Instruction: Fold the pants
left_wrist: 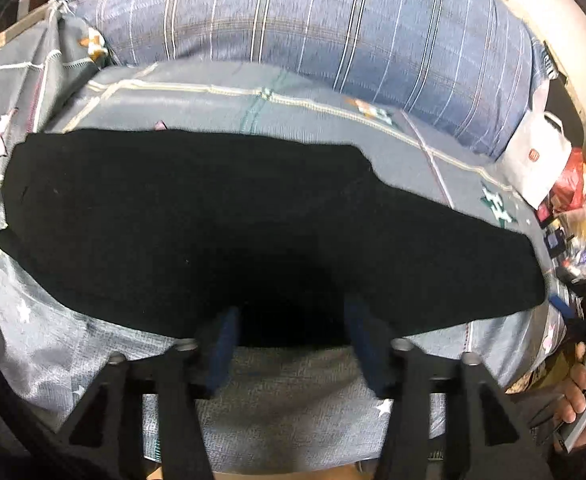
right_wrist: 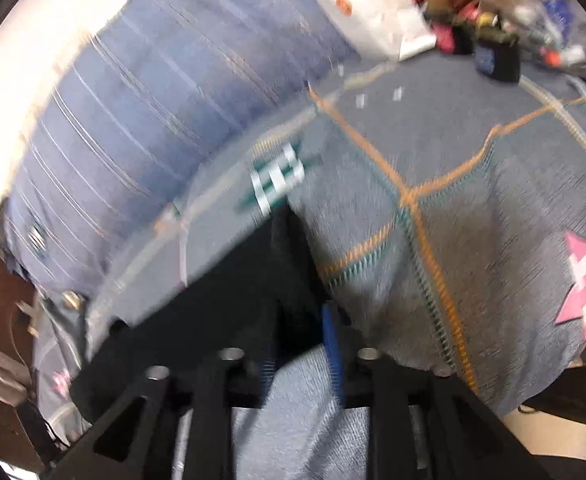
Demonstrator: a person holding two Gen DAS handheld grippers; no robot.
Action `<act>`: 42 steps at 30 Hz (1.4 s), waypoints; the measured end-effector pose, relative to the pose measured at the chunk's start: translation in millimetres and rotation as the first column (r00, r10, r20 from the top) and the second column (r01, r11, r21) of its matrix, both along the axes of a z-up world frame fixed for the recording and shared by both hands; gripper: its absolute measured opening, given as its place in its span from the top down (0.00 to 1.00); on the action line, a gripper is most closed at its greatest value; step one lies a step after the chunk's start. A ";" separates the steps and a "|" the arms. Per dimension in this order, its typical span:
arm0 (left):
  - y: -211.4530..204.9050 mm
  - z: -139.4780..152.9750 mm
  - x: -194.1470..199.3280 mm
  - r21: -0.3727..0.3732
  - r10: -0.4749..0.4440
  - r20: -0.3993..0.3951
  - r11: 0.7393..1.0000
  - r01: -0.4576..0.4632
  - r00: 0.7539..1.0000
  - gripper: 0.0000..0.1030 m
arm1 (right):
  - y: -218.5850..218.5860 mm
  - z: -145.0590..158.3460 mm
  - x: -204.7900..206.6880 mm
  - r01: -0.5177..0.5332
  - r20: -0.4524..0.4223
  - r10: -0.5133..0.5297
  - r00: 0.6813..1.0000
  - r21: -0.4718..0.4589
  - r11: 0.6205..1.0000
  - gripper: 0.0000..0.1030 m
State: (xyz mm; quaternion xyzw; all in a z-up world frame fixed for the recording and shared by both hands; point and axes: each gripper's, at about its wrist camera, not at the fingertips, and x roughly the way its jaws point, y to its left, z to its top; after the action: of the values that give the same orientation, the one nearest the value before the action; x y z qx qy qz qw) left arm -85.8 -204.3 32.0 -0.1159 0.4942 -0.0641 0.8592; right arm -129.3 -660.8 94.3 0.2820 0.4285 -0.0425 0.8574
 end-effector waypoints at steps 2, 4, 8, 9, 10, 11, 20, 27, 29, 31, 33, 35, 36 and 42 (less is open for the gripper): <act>-0.2 -0.2 -0.1 0.002 -0.003 -0.008 1.000 0.003 1.000 0.44 | -3.6 5.0 -4.6 0.045 0.033 -0.044 0.998 -0.021 0.999 0.13; 1.0 -1.5 0.4 -0.007 0.005 -0.019 1.000 -0.005 1.000 0.44 | -6.5 -1.4 -1.1 0.037 0.006 -0.038 0.999 0.013 0.999 0.14; -4.9 -8.0 7.6 -0.015 0.014 -0.038 1.000 -0.015 0.999 0.44 | -7.6 -25.4 14.1 0.015 -0.070 -0.008 0.997 0.092 0.996 0.29; -7.2 -14.6 16.8 -0.012 0.014 -0.043 1.000 -0.015 0.999 0.44 | -5.2 -33.3 19.9 0.000 -0.100 0.012 0.995 0.116 0.993 0.37; -8.5 -15.9 16.0 -0.006 0.013 -0.047 1.000 -0.013 0.999 0.44 | -3.6 -38.6 22.6 -0.007 -0.120 0.022 0.993 0.127 0.992 0.47; -9.8 -17.5 17.7 0.002 0.013 -0.050 1.000 -0.013 0.999 0.44 | -1.6 -44.4 22.9 -0.018 -0.141 0.035 0.989 0.124 0.992 0.52; -33.0 -20.3 18.3 0.023 -0.071 -0.029 0.997 0.071 0.997 0.44 | 39.0 2.9 13.3 -0.072 -0.036 0.066 0.997 -0.238 0.969 0.91; -32.9 -13.4 20.6 -0.009 -0.084 -0.008 0.996 0.083 0.996 0.44 | 22.6 -18.5 22.0 -0.011 -0.117 -0.011 0.993 -0.184 0.983 0.86; -24.3 -3.8 19.2 -0.035 -0.072 0.015 0.997 0.073 0.997 0.43 | 26.9 1.9 10.0 0.024 -0.052 -0.035 0.998 -0.210 0.977 0.85; -10.5 3.6 20.2 -0.072 -0.048 0.027 0.996 0.049 0.999 0.41 | 40.8 27.3 -1.5 0.057 0.046 -0.047 0.998 -0.274 0.960 0.85; 13.1 11.6 18.4 -0.111 0.015 0.038 0.994 -0.011 0.999 0.37 | 63.5 55.4 -14.7 0.079 0.151 -0.024 0.988 -0.366 0.927 0.73; 35.9 18.0 17.5 -0.136 0.068 0.044 0.989 -0.061 0.997 0.35 | 83.6 70.3 -21.3 0.073 0.213 0.010 0.977 -0.379 0.923 0.23; 47.2 22.1 16.8 -0.144 0.091 0.045 0.986 -0.084 0.995 0.35 | 95.4 75.6 -26.0 0.044 0.248 0.046 0.968 -0.346 0.937 0.07; 120.8 36.2 26.7 -0.149 0.256 -0.023 0.955 -0.257 0.966 0.35 | 182.1 84.7 -5.0 -0.380 0.231 0.386 0.893 -0.072 0.922 0.09</act>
State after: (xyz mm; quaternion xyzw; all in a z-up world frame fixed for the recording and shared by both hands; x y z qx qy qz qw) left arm -59.1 -83.5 68.2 -0.2440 0.4703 0.0109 0.8481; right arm -134.3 -478.7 179.0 0.1844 0.3677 0.1560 0.8980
